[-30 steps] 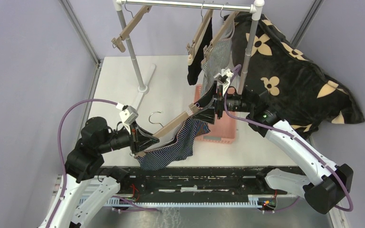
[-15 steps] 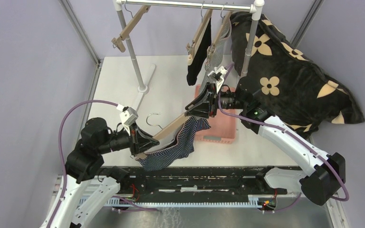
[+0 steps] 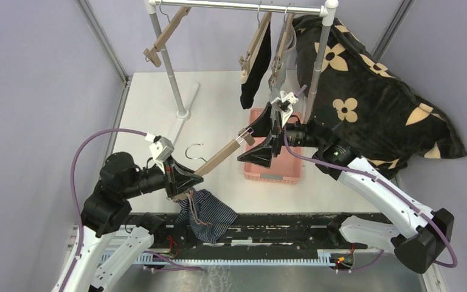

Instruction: Remove the underwear clipped to the hanger

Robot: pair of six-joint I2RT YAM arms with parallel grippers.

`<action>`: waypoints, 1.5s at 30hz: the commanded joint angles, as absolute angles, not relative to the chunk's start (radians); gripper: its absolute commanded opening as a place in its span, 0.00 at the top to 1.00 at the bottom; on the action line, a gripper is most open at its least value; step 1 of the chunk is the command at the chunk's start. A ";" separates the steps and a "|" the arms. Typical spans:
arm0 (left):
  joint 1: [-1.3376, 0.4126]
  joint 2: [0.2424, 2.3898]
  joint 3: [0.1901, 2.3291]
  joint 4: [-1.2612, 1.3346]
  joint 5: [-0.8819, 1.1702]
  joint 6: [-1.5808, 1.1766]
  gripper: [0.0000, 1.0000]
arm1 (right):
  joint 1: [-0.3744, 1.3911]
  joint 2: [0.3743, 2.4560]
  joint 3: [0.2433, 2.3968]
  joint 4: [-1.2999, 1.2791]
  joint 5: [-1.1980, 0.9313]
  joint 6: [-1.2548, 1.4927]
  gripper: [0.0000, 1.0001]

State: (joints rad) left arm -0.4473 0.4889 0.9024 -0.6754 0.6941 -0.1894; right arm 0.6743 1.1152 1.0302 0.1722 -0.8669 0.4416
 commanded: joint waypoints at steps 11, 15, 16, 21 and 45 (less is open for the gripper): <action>-0.446 0.494 0.887 -0.160 0.694 -0.307 0.97 | 0.700 1.117 0.901 0.560 -0.631 0.573 0.00; -0.448 0.536 0.832 0.014 0.755 -0.383 0.97 | 0.742 1.160 0.900 0.699 -0.635 0.605 0.03; -0.448 0.547 0.826 0.039 0.759 -0.390 0.97 | 0.753 1.167 0.904 0.718 -0.639 0.607 0.03; -0.448 0.588 0.785 0.172 0.789 -0.447 0.97 | 0.796 1.186 0.926 0.794 -0.642 0.588 0.03; -0.448 0.582 0.627 0.489 0.772 -0.667 0.97 | 0.845 1.239 1.055 0.784 -0.591 0.516 0.55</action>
State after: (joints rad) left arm -0.4473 0.5941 0.6193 0.4080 0.7689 -0.6228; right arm 0.8383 1.2598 1.0016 0.7547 -0.6155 0.5457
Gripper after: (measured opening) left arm 0.209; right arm 0.458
